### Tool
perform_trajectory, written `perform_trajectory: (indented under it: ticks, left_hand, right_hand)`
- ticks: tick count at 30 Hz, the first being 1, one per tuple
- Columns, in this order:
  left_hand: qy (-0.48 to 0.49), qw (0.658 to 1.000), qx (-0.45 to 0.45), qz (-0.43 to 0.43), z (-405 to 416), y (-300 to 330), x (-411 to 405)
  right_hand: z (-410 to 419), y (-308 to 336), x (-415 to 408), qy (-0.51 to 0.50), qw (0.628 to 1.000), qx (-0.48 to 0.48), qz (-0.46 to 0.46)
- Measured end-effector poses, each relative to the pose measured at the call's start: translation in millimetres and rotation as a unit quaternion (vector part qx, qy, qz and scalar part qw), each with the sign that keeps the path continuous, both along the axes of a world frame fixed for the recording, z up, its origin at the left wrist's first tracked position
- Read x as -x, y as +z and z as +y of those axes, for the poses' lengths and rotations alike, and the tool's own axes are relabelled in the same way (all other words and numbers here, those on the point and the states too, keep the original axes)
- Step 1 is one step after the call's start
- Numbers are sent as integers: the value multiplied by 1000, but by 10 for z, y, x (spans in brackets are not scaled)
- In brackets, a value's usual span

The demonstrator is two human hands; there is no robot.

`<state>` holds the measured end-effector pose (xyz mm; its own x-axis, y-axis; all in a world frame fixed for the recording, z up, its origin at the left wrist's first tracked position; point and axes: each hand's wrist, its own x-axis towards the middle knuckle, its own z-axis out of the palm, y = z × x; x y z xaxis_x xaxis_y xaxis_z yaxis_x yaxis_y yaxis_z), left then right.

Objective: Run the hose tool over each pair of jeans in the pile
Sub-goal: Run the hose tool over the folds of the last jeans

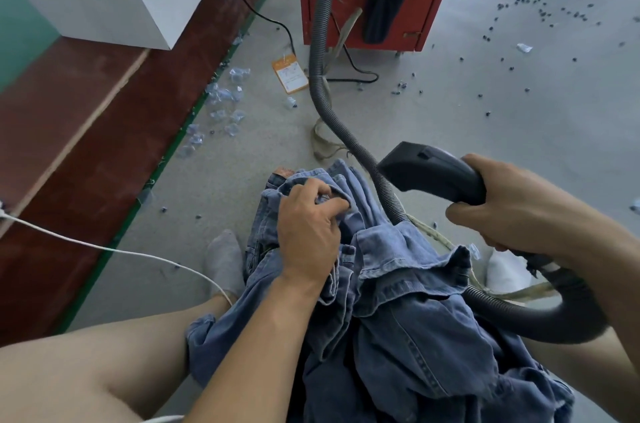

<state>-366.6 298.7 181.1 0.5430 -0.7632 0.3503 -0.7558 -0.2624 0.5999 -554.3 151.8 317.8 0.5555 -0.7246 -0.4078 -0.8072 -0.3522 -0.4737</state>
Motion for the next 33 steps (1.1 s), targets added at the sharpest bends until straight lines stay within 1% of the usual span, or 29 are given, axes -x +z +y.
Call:
perform_trajectory:
  ticks: [3,6,9,11,13,14,15,16,17,18,19,20,22,25,26,27,28,29,30,31,32,33]
  left_hand:
    - [-12,1000,2,0,-11,-1,211]
    - [-69,997,27,13,-62,-16,447]
    - [-79,996,15,36,-18,-15,588]
    - [-71,997,0,21,20,-35,619]
    - [-82,996,-13,-4,59,-18,635]
    - [-87,996,-14,-2,80,-6,646]
    - [-73,997,-8,27,108,-1,667]
    - [-27,996,7,83,136,38,688]
    - [45,985,30,161,160,101,705]
    - [124,965,52,223,170,133,713]
    - [190,948,58,247,167,160,713]
    - [233,943,30,236,158,166,709]
    - [243,934,-40,259,128,173,734]
    - [220,926,-27,306,133,264,876]
    - [205,919,-31,336,144,290,930]
    - [182,906,-62,378,148,321,971]
    - [150,886,-120,422,139,365,981]
    - [120,852,-177,478,112,412,964]
    - [102,797,-208,558,81,459,928]
    - [99,715,-202,662,39,510,891]
    - [109,610,-163,768,0,559,863]
    - [131,503,-112,847,-32,609,853]
  right_hand:
    - [41,-139,-124,-42,998,21,-32]
    - [105,-354,-376,-100,992,-21,-70]
    - [95,-512,-598,-113,992,-46,-42]
    - [75,-602,-685,-97,994,-50,-14]
    - [86,-682,-740,-64,998,-11,20]
    - [94,-713,-758,-55,998,13,30]
    - [99,-738,-766,-58,997,29,28]
    - [89,-753,-765,-74,997,33,14]
    - [73,-757,-755,-103,994,24,-15]
    - [47,-749,-739,-139,989,6,-55]
    - [24,-728,-715,-171,980,-19,-94]
    - [10,-699,-683,-195,971,-45,-128]
    - [18,-640,-630,-211,958,-87,-173]
    - [85,-571,-611,-200,954,-101,-200]
    - [98,-558,-613,-197,952,-106,-209]
    - [105,-550,-616,-196,950,-111,-218]
    - [106,-545,-620,-195,948,-114,-225]
    - [103,-546,-621,-194,947,-114,-231]
    - [102,-549,-621,-193,947,-112,-233]
    - [96,-553,-621,-193,947,-109,-233]
    - [93,-555,-616,-192,947,-107,-232]
    - [89,-556,-617,-190,948,-109,-232]
